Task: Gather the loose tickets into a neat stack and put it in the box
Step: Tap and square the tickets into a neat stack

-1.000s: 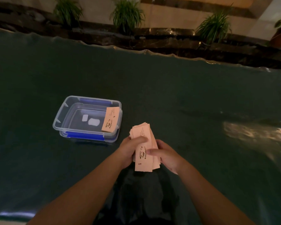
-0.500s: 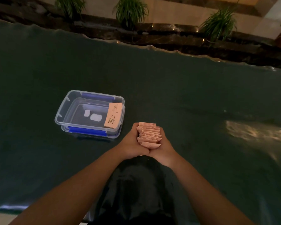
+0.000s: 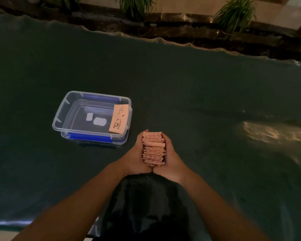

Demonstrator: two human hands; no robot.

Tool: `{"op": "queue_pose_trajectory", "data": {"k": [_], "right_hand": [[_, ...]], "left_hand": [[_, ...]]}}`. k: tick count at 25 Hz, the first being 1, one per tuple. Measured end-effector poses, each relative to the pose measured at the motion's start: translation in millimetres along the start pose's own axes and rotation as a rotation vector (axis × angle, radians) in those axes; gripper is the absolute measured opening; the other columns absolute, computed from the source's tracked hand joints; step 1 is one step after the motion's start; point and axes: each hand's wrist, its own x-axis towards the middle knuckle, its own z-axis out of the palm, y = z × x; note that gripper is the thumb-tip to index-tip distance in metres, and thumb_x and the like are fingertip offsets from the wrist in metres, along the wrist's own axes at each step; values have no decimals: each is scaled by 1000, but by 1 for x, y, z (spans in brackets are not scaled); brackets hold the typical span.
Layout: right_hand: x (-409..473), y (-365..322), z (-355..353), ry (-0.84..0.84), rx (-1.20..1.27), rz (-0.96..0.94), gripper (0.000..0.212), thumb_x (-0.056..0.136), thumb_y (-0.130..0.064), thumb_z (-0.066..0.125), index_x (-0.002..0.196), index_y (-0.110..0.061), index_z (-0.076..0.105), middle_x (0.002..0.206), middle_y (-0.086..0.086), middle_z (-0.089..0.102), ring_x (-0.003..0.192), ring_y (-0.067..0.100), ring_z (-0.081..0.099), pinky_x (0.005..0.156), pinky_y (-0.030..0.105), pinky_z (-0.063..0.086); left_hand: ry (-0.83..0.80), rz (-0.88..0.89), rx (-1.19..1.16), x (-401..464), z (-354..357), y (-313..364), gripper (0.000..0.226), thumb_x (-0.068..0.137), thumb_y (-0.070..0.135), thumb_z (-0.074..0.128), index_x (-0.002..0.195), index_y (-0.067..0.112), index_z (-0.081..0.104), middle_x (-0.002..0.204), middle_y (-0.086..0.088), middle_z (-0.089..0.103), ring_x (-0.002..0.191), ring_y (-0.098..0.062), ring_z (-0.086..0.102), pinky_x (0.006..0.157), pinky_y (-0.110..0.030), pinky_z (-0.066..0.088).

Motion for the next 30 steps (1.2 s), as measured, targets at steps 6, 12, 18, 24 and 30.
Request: {"op": "queue_pose_trajectory", "data": {"k": [6,12,18,24,30], "right_hand": [[1,-6,1,83,-67,12,102,81,-6,82,156,-40,21,139,-13,60,124,1,62,116,41,48],[-4,-13,-1,-12,-165,-29,140,64,-40,90,165,-44,-7,169,-7,32,146,3,44,123,32,38],[-5,-4,-3,-12,-396,-224,130,77,-18,86,151,-73,-6,175,-13,9,154,14,38,111,30,50],[0,3,-2,37,-161,8,122,82,3,80,166,-38,2,144,-8,59,128,3,62,118,39,46],[-3,-1,-2,5,-118,-23,127,74,-25,87,169,-25,2,165,-4,37,144,-1,46,125,34,37]], "left_hand": [[82,9,88,2,-1,7,100,69,49,86,149,40,26,131,28,51,120,22,49,113,-29,44],[0,12,60,-5,-5,2,155,59,45,96,157,41,-25,164,12,27,150,-2,28,120,-30,20],[-13,17,103,-4,-2,-3,153,63,47,94,156,40,-27,158,20,29,146,5,28,116,-17,17],[77,9,99,1,3,5,90,76,36,87,132,62,21,137,18,49,129,-3,54,117,-45,43],[26,20,51,5,-1,-1,153,57,47,99,151,57,-22,164,16,26,148,1,31,120,-28,26]]}}
